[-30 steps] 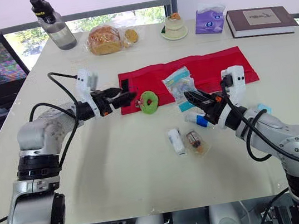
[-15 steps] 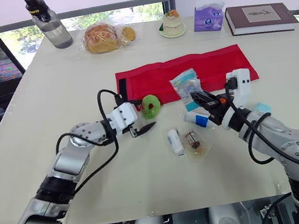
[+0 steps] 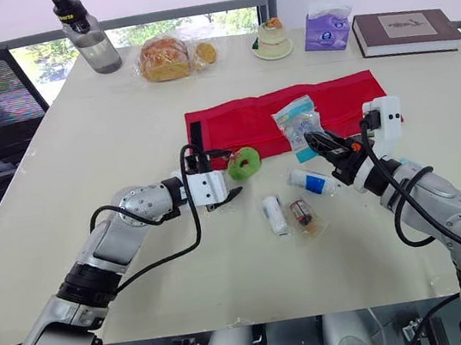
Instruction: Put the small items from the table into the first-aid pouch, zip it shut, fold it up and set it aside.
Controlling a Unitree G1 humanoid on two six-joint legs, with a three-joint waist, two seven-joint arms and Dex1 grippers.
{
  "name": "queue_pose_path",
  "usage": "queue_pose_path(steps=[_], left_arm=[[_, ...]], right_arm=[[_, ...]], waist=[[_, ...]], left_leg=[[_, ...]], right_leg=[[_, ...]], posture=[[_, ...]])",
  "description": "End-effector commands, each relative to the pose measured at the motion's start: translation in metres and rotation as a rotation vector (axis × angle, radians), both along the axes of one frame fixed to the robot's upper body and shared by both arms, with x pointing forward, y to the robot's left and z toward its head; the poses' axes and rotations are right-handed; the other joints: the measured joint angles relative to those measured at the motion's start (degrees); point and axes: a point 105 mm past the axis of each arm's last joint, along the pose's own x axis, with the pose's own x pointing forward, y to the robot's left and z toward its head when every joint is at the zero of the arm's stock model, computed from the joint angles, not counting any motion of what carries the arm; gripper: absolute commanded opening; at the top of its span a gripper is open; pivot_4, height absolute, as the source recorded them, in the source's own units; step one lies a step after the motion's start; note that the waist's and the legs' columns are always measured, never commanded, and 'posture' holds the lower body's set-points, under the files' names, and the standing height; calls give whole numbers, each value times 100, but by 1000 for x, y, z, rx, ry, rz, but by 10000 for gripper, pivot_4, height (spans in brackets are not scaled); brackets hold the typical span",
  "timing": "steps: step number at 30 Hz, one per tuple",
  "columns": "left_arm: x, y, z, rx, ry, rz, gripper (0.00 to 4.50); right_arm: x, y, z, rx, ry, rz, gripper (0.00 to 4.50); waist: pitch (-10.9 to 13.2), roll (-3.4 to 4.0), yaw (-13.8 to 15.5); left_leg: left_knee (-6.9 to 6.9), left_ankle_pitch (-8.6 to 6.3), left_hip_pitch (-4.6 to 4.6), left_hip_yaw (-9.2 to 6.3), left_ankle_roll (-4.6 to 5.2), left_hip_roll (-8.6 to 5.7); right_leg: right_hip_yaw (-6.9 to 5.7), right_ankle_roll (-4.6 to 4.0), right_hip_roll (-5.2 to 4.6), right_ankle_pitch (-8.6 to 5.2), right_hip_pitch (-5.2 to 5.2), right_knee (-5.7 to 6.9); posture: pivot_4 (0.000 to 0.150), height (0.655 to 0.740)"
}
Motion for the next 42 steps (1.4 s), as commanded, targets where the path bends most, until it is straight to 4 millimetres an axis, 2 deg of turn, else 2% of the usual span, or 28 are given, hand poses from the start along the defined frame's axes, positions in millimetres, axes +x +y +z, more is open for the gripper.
queue_pose_path(steps=[1,3,6,12,15,21,27,31,42], left_arm=[[-20,1,-7,-73,192,-32,44502],[-16,0,10,-187,207,-1,44502],[10,6,38,-279,103,97,44502],[47,11,55,-296,-17,220,44502],[60,14,54,-271,-43,263,44502],[79,18,31,-97,-92,281,44502],[69,4,21,-75,-47,195,44502],[69,10,7,-37,-35,213,44502],[95,21,13,-34,-114,379,44502]], right_arm=[[-3,0,9,-2,-44,2,684],[-4,0,8,-4,-42,3,684],[-4,1,7,-4,-43,8,684],[-2,2,8,-7,-47,9,684],[-2,2,8,-8,-48,7,684],[-2,2,7,-6,-49,-2,684],[-5,1,6,-4,-46,-12,684],[-6,0,5,0,-42,-20,684],[-5,2,5,1,-43,-18,684]], waist=[[0,1,-26],[0,1,-54],[1,-2,-28],[1,-1,-38],[1,-2,-54],[1,-2,-53],[1,-2,-49],[1,-2,-52],[-1,-3,-71]], left_leg=[[0,0,1,1,0,0],[-2,-1,-1,3,1,2],[1,-1,-8,-5,1,1],[12,0,-2,-3,1,-1],[14,0,-4,-1,1,-3],[10,0,-8,4,1,-3],[11,0,-8,6,1,-3],[11,0,-5,5,1,-2],[31,3,13,7,4,-4]], right_leg=[[3,0,0,0,0,0],[4,0,0,0,-3,0],[-4,0,3,0,-5,0],[40,3,29,1,-2,11],[43,7,30,3,-4,11],[40,7,32,3,-8,10],[43,7,29,4,-7,11],[43,7,29,4,-7,15],[51,7,31,3,-7,66]], posture=[[1500,7400],[1500,7400],[1500,7400],[1500,7400],[1500,7400],[1500,7400],[1500,7400],[1500,7400],[1500,7400]])
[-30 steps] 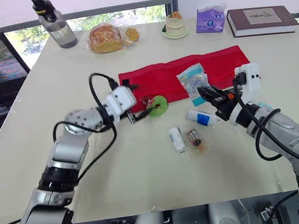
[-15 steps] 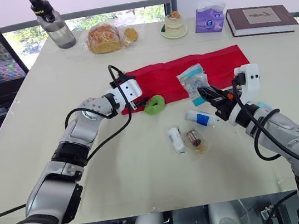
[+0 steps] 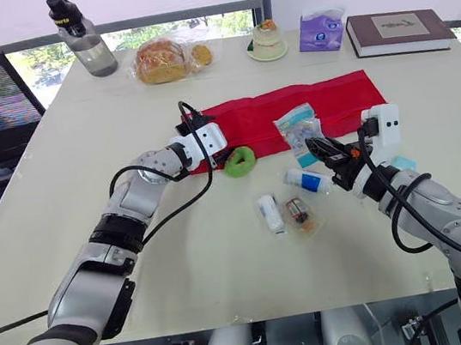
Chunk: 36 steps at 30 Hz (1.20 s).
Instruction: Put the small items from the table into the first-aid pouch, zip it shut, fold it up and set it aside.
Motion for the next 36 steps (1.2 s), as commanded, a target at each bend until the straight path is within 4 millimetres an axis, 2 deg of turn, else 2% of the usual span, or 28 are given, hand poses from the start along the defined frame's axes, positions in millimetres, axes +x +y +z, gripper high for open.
queue_pose_path(steps=[1,2,5,10,12,13,20,24,26,31,36], left_arm=[[5,7,-7,20,8,57,44502],[6,8,-7,23,4,60,44502],[9,6,-7,12,-1,77,36673],[8,2,-11,39,-8,58,11414],[8,1,-9,34,-20,48,2616],[8,-1,-8,30,-26,39,615],[0,-22,5,-19,-80,-69,615],[-11,-50,17,-63,-125,-183,615],[-16,-57,18,-69,-130,-213,615],[-29,-87,15,-111,-102,-301,615],[-34,-111,18,-291,20,-303,615]], right_arm=[[-3,2,14,9,-60,6,684],[-3,2,14,8,-61,6,684],[-3,1,14,7,-62,0,684],[-4,1,14,8,-63,-7,684],[-4,0,14,9,-62,-10,684],[-4,0,14,9,-62,-11,684],[-5,0,11,13,-50,-14,684],[-2,1,2,8,2,-14,684],[-1,1,-3,4,29,-15,684],[15,1,-20,46,180,-51,684],[29,10,-35,115,341,-41,684]], waist=[[0,0,-3],[0,0,-3],[0,0,-1],[0,0,-4],[0,0,4],[0,0,7],[0,0,27],[0,-1,46],[0,-1,53],[1,-1,21],[1,0,16]], left_leg=[[0,0,0,0,0,0],[0,0,1,0,0,0],[0,0,-1,1,0,0],[0,0,-8,1,0,0],[0,0,-8,0,0,0],[0,0,-7,1,0,0],[0,0,-14,1,0,-1],[0,0,-17,1,0,-2],[0,0,-17,1,0,-3],[0,1,-13,2,0,-3],[0,1,-14,1,0,-3]], right_leg=[[0,0,1,0,0,2],[0,0,2,0,-1,3],[-1,0,2,0,-2,2],[4,0,2,0,-11,3],[3,0,2,0,-12,4],[3,0,2,0,-12,4],[2,0,-1,0,-13,-1],[0,0,-2,0,-13,-3],[1,0,-4,0,-13,-2],[2,0,-3,0,-13,3],[4,0,-2,0,-14,2]], posture=[[1500,7400],[1500,7400],[1500,7400],[1500,7400],[1500,7400],[1500,7400],[1500,7400],[1500,7400],[1500,7400],[1500,7400],[1500,7400]])
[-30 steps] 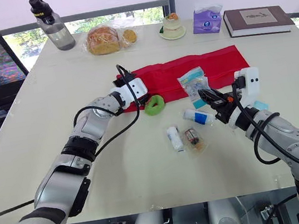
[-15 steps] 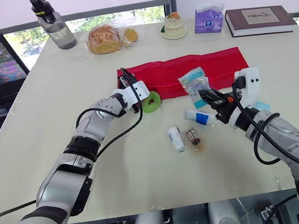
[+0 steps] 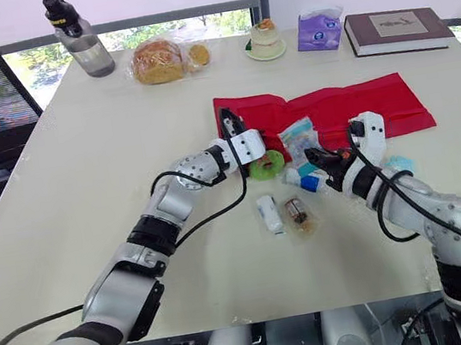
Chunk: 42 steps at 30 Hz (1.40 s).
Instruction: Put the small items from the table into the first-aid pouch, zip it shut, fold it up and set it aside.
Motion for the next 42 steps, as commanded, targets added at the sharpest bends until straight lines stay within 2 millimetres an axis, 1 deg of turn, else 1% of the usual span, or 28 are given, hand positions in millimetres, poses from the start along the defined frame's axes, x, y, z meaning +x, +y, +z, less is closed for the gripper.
queue_pose_path(steps=[1,4,9,12,20,24,26,29,34,37,42], left_arm=[[-4,-15,20,-157,72,-14,615],[-4,-19,23,-208,125,-4,615],[-5,-19,23,-219,155,1,615],[-7,-18,21,-217,157,0,615],[-20,-19,17,-199,146,-45,615],[-25,-17,15,-195,133,-55,615],[-28,-16,14,-193,131,-66,615],[-34,-16,10,-188,138,-78,615],[-40,-12,2,-171,168,-75,615],[-41,-11,-1,-165,179,-71,615],[-44,-13,-5,-185,225,-79,615]], right_arm=[[5,9,-5,56,98,22,684],[8,16,-14,113,204,25,684],[16,20,-22,185,341,0,684],[20,21,-24,210,385,-5,684],[32,29,-28,324,494,1,684],[34,33,-31,355,531,21,684],[36,35,-31,371,542,21,684],[48,34,-25,447,545,-17,684],[65,26,-16,543,521,-88,684],[68,27,-10,611,508,-102,684],[71,37,0,742,500,-132,684]], waist=[[0,0,11],[0,0,-3],[0,0,-19],[0,0,-16],[-1,1,-29],[-1,2,-32],[-1,2,-35],[-2,3,-53],[-3,6,-31],[-3,6,-29],[-2,6,-41]], left_leg=[[0,0,-2,0,0,0],[0,0,-3,0,0,0],[-2,0,-2,-1,0,0],[-2,0,-1,-1,1,0],[-3,0,2,-1,1,3],[-3,0,2,0,1,3],[-3,0,2,0,1,3],[-4,0,4,1,1,6],[-4,0,3,0,1,6],[-5,0,-1,0,1,6],[-9,0,-4,3,1,7]], right_leg=[[-2,0,0,0,0,0],[-1,0,0,0,-1,-2],[2,0,1,0,-5,2],[3,0,1,0,-5,2],[5,0,2,0,-5,3],[8,-1,2,0,-5,3],[9,-1,2,0,-5,3],[9,-1,4,1,-5,4],[8,-1,5,1,-5,4],[8,-1,5,1,-8,2],[11,-1,5,1,-17,4]], posture=[[1500,7400],[1500,7400],[1500,7400],[1500,7400],[1500,7400],[1500,7400],[1500,7400],[1500,7400],[1500,7400],[1500,7400],[1500,7400]])
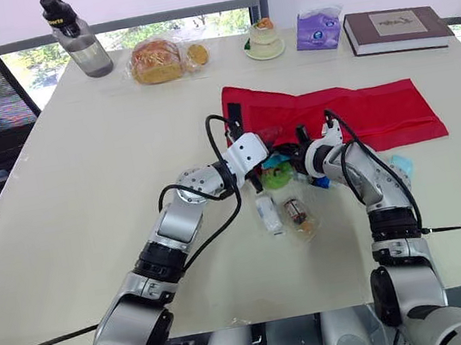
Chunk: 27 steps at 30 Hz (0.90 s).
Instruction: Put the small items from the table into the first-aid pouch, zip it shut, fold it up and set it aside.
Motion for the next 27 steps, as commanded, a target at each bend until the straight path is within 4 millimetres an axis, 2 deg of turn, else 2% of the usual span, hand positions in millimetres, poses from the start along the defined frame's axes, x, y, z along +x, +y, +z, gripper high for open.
queue_pose_path(steps=[1,4,6,7,10,18,22,25,26,27], left_arm=[[-12,-13,-1,-31,40,-71,615],[-10,-12,0,-42,57,-66,615],[-7,-8,0,-46,75,-55,0],[-5,-6,-1,-46,89,-56,0],[7,8,0,-59,130,-47,0],[28,26,10,-224,238,-31,0],[30,29,11,-321,329,-58,0],[28,30,9,-331,364,-78,0],[28,30,8,-334,372,-81,0],[29,30,8,-341,381,-82,0]], right_arm=[[8,-6,28,96,-79,-102,684],[4,-1,27,62,-110,-86,684],[-1,2,21,7,-116,-58,9975],[-5,2,17,-35,-113,-37,11866],[-17,0,8,-187,-150,34,23078],[-27,-5,7,-297,-201,64,23078],[-29,-13,14,-444,-313,99,23078],[-29,-16,23,-555,-419,138,23078],[-29,-17,25,-594,-448,152,19213],[-29,-17,26,-631,-476,168,17494]], waist=[[0,0,1],[0,0,0],[0,0,5],[0,0,16],[0,1,35],[0,2,7],[0,2,16],[0,1,15],[0,1,15],[0,1,16]], left_leg=[[0,0,0,-1,0,0],[0,0,0,0,0,0],[0,0,-1,0,0,0],[0,0,-2,0,0,0],[0,0,-3,0,0,-2],[0,0,-2,-2,0,-2],[0,0,-6,1,0,-3],[0,0,-7,0,0,-4],[0,0,-7,0,0,-4],[-1,0,-7,-1,0,-4]], right_leg=[[-1,0,0,0,0,0],[0,0,0,0,0,0],[0,0,0,0,-1,-1],[0,0,0,0,-1,-2],[-1,0,-3,0,-1,-2],[-3,0,0,-1,-1,-2],[-1,1,-1,-1,-3,-6],[-2,1,-2,-1,-2,-8],[-2,1,-1,-1,-3,-8],[-3,1,0,-1,-3,-7]], posture=[[1500,7400],[1500,7400],[1500,7400],[1500,7400],[1500,7400],[1500,7400],[1500,7400],[1500,7400],[1500,7400],[1500,7400]])
